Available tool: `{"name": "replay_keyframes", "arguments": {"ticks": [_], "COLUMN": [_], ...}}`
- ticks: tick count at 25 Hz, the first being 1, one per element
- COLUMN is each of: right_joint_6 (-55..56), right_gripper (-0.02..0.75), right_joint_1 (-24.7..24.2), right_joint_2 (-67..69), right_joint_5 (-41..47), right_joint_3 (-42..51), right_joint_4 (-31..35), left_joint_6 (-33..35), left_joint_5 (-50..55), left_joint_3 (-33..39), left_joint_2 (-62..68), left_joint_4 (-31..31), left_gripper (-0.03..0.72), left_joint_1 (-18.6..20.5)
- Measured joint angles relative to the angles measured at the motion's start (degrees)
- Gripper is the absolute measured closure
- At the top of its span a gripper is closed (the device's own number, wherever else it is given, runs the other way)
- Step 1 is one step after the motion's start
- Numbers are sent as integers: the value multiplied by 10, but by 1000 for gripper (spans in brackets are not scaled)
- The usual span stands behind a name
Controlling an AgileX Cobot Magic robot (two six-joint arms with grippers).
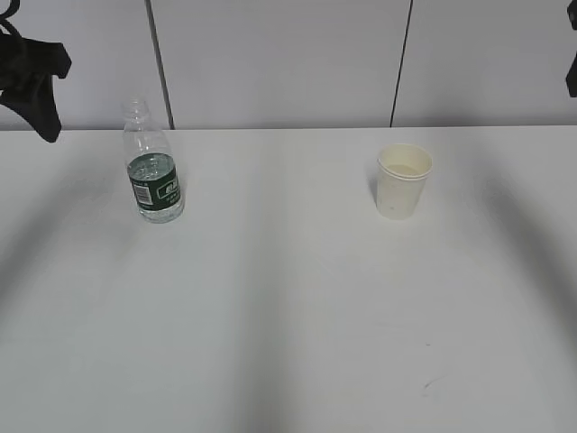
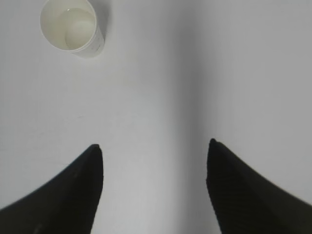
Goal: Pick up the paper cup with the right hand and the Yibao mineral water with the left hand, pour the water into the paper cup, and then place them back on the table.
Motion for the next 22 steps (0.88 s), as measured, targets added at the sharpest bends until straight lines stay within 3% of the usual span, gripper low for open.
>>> {"name": "replay_keyframes", "arguments": {"ticks": [9,22], "right_joint_6": [-7,-10], "right_gripper": [218,218], "right_joint_1": [0,0], "right_joint_2": [-54,-287], "right_joint_5": [1,3], "right_joint_3": [54,274], "right_joint_4": [38,40], "left_joint_6": [11,15], "left_joint_5": [2,4], "left_joint_3": [42,247], "left_joint_2": [-80,-293], "left_joint_4": [2,2], "left_gripper": [209,227], "left_joint_1": [0,0]}}
